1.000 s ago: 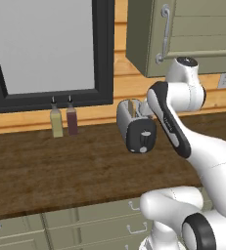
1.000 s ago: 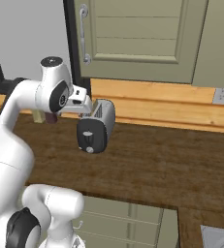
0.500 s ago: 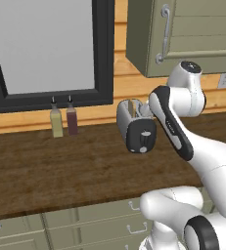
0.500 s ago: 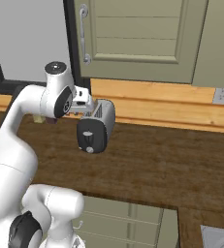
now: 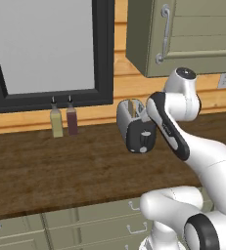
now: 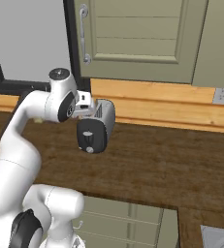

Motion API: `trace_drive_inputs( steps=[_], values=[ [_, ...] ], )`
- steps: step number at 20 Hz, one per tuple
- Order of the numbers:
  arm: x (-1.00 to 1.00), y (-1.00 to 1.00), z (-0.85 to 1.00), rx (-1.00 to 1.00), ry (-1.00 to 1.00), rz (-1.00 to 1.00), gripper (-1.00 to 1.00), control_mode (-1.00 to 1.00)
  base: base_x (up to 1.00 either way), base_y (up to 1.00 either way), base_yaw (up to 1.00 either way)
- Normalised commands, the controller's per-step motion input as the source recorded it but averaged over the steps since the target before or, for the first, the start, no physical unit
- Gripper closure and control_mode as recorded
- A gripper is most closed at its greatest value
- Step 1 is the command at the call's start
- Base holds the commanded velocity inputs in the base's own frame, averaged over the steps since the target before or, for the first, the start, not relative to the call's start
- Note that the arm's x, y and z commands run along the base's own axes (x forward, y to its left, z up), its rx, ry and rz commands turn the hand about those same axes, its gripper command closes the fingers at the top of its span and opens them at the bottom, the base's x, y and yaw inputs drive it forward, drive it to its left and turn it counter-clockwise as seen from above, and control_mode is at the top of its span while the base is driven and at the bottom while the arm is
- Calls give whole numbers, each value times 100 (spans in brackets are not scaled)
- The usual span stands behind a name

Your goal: Start the toaster. Once the lever pops up, take the bread to the plate on the dining counter.

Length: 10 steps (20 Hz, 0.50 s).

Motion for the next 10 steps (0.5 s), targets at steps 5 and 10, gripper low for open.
trace_drive_inputs(
  steps=[5, 10],
  values=[
    [26, 0, -31, -4, 0, 0, 100, -100, 0, 0, 0],
    [35, 0, -24, -3, 0, 0, 100, -100, 0, 0, 0]
  ],
)
